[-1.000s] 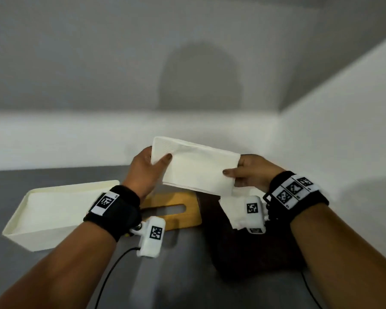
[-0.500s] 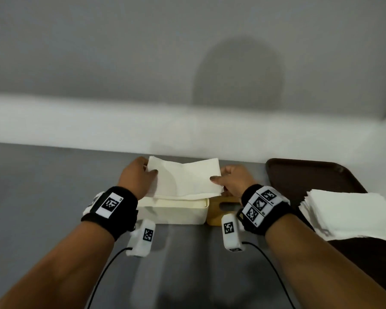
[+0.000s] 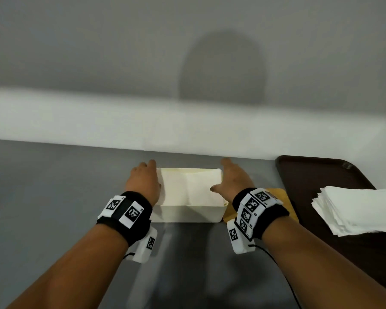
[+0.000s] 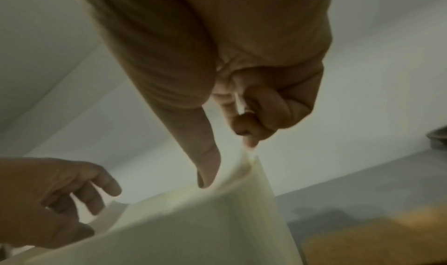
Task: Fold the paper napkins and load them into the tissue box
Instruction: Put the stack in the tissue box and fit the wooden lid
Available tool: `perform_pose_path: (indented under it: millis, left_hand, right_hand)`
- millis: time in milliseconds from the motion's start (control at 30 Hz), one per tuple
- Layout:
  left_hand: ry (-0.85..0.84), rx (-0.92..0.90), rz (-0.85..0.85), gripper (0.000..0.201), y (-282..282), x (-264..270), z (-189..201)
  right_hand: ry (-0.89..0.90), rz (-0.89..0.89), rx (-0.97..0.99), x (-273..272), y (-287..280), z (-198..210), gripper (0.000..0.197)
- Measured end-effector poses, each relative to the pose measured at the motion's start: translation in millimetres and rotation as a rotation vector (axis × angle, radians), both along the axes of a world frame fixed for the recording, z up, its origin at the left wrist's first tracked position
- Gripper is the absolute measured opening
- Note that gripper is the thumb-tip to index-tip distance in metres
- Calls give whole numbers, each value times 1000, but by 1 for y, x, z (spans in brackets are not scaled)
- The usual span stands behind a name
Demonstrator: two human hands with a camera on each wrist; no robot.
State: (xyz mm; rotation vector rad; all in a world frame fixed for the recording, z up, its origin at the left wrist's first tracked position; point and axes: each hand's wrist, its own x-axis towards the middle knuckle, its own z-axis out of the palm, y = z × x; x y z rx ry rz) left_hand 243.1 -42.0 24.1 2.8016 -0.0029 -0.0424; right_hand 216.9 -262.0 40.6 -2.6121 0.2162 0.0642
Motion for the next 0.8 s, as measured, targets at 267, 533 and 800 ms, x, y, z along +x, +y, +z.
perform_pose_path:
  millis: [267, 533, 800]
  left_hand:
    - [129, 131, -224, 55, -13, 0, -8]
    - [177, 170, -236, 52, -21, 1, -3]
    - [-60, 37, -298, 32, -83, 1, 35]
  right_hand:
    - [179, 297, -211, 5, 28, 5, 57]
    - [305, 376, -357, 15, 37, 4, 46]
    - [50, 258, -38, 0, -50, 52, 39]
